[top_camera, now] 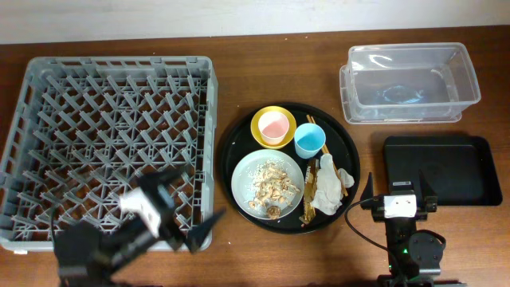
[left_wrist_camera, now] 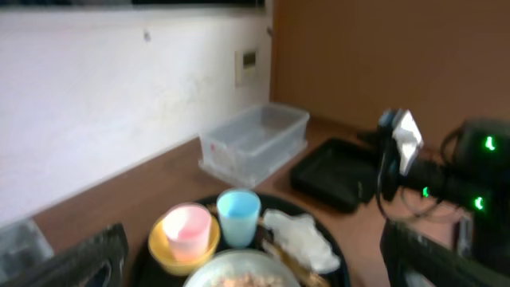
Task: Sort waste into correct bins and load items into the dishwasher rack
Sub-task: 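Reach the left gripper to the pink cup on the black tray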
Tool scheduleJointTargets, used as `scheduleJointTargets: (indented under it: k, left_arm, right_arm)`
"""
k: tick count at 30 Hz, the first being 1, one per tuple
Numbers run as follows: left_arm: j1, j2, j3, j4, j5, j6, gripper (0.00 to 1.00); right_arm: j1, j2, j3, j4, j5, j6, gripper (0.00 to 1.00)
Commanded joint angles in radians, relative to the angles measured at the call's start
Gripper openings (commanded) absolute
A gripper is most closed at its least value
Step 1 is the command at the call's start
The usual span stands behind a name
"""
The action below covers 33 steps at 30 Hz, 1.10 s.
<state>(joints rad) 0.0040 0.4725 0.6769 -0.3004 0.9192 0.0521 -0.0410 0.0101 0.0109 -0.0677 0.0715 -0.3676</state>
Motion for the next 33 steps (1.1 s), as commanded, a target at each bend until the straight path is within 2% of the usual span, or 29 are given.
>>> scheduleJointTargets:
  k: [1,3,4,8,10,11,12,14,16,17,22,23,24,26,27,31,33]
  left_arm:
    - [-0.001,0.31,0.328,-0.288,0.085,0.159,1.0]
    - [-0.002,0.44,0.432,-0.338,0.217,0.159,1.0]
    - [-0.002,0.492,0.446,-0.312,0.295,0.159,1.0]
    - [-0.029,0.614,0.475,-0.293,0.28,0.063,1.0]
    - [-0.116,0.649,0.522,-0.37,0.007,0.039,1.0]
    - [-0.225,0.691,0.608,-0.473,-0.304,0.039,1.0]
    - [-0.31,0.748,0.696,-0.557,-0.496,0.039,1.0]
    - [-0.404,0.882,0.874,-0.72,-0.617,0.06,1.0]
    - [-0.463,1.044,1.056,-0.848,-0.617,0.084,1.0]
    - [-0.476,1.077,1.086,-0.853,-0.613,0.084,1.0]
    - [-0.557,1.238,1.11,-0.817,-0.46,0.084,1.0]
    - [-0.575,1.264,1.11,-0.797,-0.47,0.084,1.0]
    - [-0.592,1.295,1.11,-0.766,-0.513,0.084,0.97]
    - [-0.614,1.357,1.11,-0.689,-0.622,0.084,0.6]
    - [-0.618,1.384,1.11,-0.653,-0.657,0.084,0.45]
    - [-0.617,1.482,1.11,-0.535,-0.807,0.084,0.31]
    - [-0.617,1.542,1.11,-0.507,-0.815,0.084,0.31]
  right_arm:
    - [0.007,-0.006,-0.005,-0.007,0.019,0.001,0.99]
    - [0.007,-0.006,-0.005,-0.007,0.019,0.001,0.98]
    - [0.007,-0.006,-0.005,-0.007,0.019,0.001,0.99]
    - [0.007,-0.006,-0.005,-0.007,0.019,0.001,0.99]
    - [0.007,-0.006,-0.005,-0.007,0.019,0.001,0.99]
    - [0.007,-0.006,-0.005,-0.007,0.019,0.001,0.99]
    - [0.007,-0.006,-0.005,-0.007,0.019,0.001,0.99]
    - [0.007,-0.006,-0.005,-0.007,0.019,0.001,0.98]
    - [0.007,-0.006,-0.005,-0.007,0.019,0.001,0.99]
    - [0.007,-0.006,-0.005,-0.007,0.019,0.001,0.99]
    - [0.007,-0.006,-0.005,-0.007,0.019,0.001,0.99]
    - [0.007,-0.006,-0.005,-0.007,0.019,0.001,0.99]
    - [0.007,-0.006,-0.005,-0.007,0.019,0.001,0.99]
    - [0.007,-0.006,-0.005,-0.007,0.019,0.001,0.99]
    - [0.007,-0.006,-0.005,-0.007,0.019,0.001,0.99]
    - [0.007,-0.006,-0.005,-0.007,0.019,0.001,0.99]
    - [0.007,-0.006,-0.005,-0.007,0.019,0.001,0.99]
